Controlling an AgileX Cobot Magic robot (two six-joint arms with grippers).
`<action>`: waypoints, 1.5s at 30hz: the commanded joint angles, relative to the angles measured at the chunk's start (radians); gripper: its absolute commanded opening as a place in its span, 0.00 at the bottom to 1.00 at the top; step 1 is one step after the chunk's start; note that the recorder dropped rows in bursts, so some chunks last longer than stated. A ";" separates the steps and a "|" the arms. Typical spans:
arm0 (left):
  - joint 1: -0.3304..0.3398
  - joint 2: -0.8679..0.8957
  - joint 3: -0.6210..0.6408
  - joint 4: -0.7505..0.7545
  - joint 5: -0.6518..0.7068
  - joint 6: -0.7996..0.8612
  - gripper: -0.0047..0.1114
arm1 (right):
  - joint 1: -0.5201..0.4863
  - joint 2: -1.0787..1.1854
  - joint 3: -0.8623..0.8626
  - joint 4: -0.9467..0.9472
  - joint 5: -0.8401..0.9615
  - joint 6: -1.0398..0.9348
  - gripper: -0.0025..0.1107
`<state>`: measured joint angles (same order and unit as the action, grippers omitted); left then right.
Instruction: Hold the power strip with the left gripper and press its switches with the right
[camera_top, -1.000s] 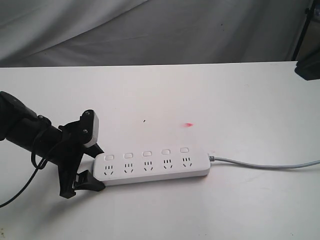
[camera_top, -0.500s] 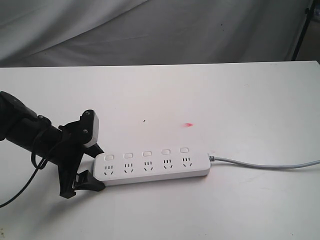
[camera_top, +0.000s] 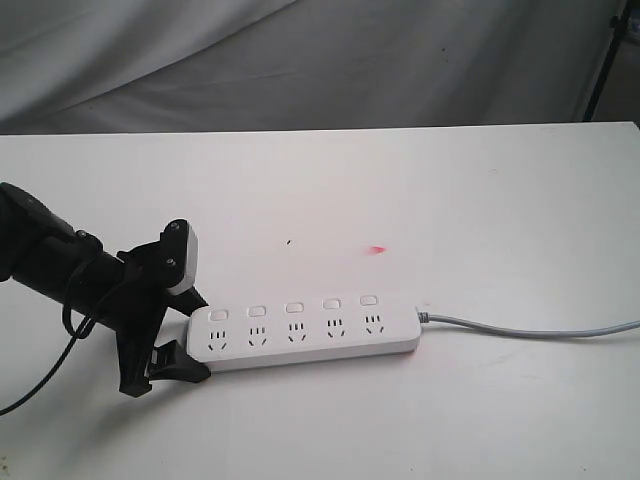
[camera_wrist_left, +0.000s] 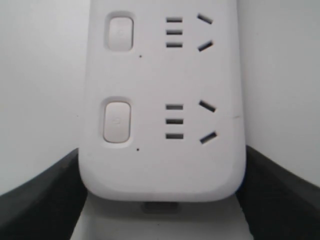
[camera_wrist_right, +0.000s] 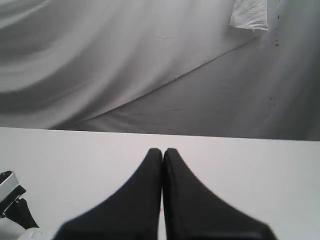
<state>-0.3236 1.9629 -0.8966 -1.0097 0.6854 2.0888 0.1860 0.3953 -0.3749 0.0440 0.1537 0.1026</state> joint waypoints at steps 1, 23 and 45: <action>-0.002 0.001 -0.005 -0.004 0.000 0.004 0.53 | 0.002 -0.083 0.150 0.046 -0.066 0.011 0.02; -0.002 0.001 -0.005 -0.004 0.000 0.004 0.53 | -0.007 -0.395 0.375 0.032 -0.005 -0.001 0.02; -0.002 0.001 -0.005 -0.004 0.000 0.004 0.53 | -0.011 -0.395 0.375 0.029 -0.007 0.003 0.02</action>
<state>-0.3236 1.9629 -0.8966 -1.0097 0.6854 2.0888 0.1813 0.0026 -0.0041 0.0809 0.1451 0.1093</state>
